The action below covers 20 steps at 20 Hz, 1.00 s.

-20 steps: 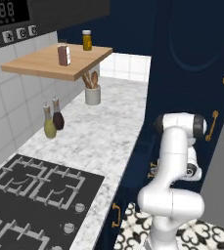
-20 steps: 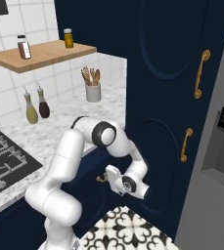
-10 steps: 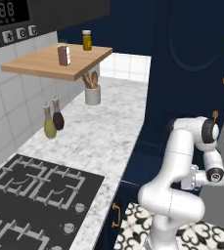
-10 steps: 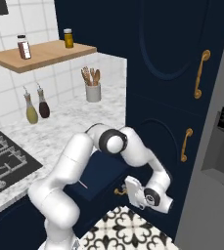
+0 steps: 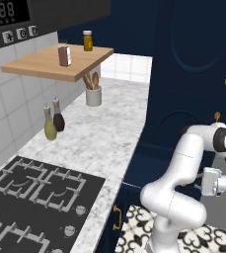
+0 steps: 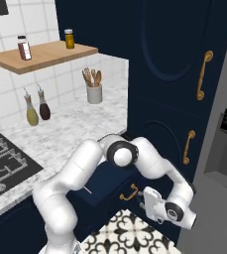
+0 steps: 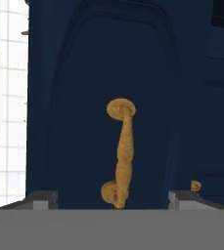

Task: Take a straw from the drawer in front and place it inside the glass cup on the dining counter.

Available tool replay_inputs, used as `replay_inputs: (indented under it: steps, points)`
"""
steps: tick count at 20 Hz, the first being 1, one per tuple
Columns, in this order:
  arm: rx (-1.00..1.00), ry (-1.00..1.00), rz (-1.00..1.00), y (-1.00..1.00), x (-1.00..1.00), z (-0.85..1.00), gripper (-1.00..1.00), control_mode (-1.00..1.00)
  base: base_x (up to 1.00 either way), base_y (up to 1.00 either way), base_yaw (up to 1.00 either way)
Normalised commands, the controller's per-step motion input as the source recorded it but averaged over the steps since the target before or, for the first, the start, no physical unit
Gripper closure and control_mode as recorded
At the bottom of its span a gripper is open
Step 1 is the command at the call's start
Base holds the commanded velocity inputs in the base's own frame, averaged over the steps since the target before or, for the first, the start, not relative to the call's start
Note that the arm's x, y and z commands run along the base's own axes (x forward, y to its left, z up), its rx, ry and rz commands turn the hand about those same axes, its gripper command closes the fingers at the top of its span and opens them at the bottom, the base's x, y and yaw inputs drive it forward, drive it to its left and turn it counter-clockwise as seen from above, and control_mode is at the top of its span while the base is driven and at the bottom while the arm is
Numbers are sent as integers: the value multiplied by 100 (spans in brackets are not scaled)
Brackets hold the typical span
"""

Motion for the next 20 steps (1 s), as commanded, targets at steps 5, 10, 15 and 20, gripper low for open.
replay_inputs:
  steps: [5,10,15,20]
  points:
    - [-13,-3,-5,19,-26,100,-100,-100,0,0,0]
    - [-30,0,-3,49,0,100,-100,-100,0,0,0]
    - [-37,2,-1,52,0,100,-100,-100,0,0,0]
    - [-35,10,0,66,7,85,-100,-100,0,0,0]
